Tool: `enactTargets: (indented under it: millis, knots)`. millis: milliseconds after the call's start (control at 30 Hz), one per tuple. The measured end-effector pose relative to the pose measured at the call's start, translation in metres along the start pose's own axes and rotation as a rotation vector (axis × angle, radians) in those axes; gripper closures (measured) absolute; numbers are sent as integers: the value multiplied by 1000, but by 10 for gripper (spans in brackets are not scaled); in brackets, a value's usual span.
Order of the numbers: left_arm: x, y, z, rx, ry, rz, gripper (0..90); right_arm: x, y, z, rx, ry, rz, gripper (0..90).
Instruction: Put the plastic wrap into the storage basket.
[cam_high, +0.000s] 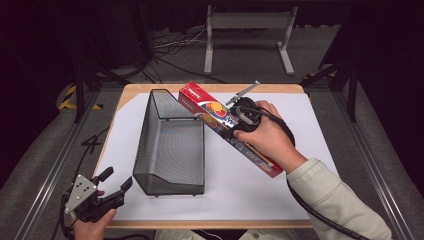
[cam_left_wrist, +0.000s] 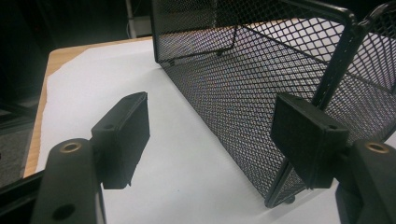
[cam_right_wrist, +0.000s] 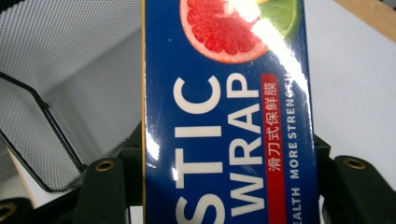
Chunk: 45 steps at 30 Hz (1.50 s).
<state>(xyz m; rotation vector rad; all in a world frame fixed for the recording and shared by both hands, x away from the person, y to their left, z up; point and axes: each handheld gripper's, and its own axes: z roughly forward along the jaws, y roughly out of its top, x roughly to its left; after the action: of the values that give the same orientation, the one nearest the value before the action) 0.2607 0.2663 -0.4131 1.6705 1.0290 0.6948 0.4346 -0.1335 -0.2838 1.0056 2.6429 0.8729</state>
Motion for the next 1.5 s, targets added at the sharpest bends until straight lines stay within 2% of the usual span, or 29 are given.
enactTargets:
  millis: [167,500,633,667,767,1100,1500]
  knots:
    - [0,0,0,0,-2,6,289,10,10,6,6,-20,28,402]
    - [0,0,1,-3,-4,8,290,26,29,25,-21,-47,141,402]
    - [0,0,1,-4,-4,9,289,32,34,31,-19,-34,215,401]
    - [0,0,1,-4,-5,9,290,35,36,33,-18,-34,254,402]
    - [0,0,1,-4,-5,9,290,38,37,35,-16,-38,279,401]
    - [0,1,1,-4,-5,10,289,54,42,47,-22,-68,294,402]
    - [-2,-2,-7,-9,0,18,288,69,53,68,-2,-38,320,401]
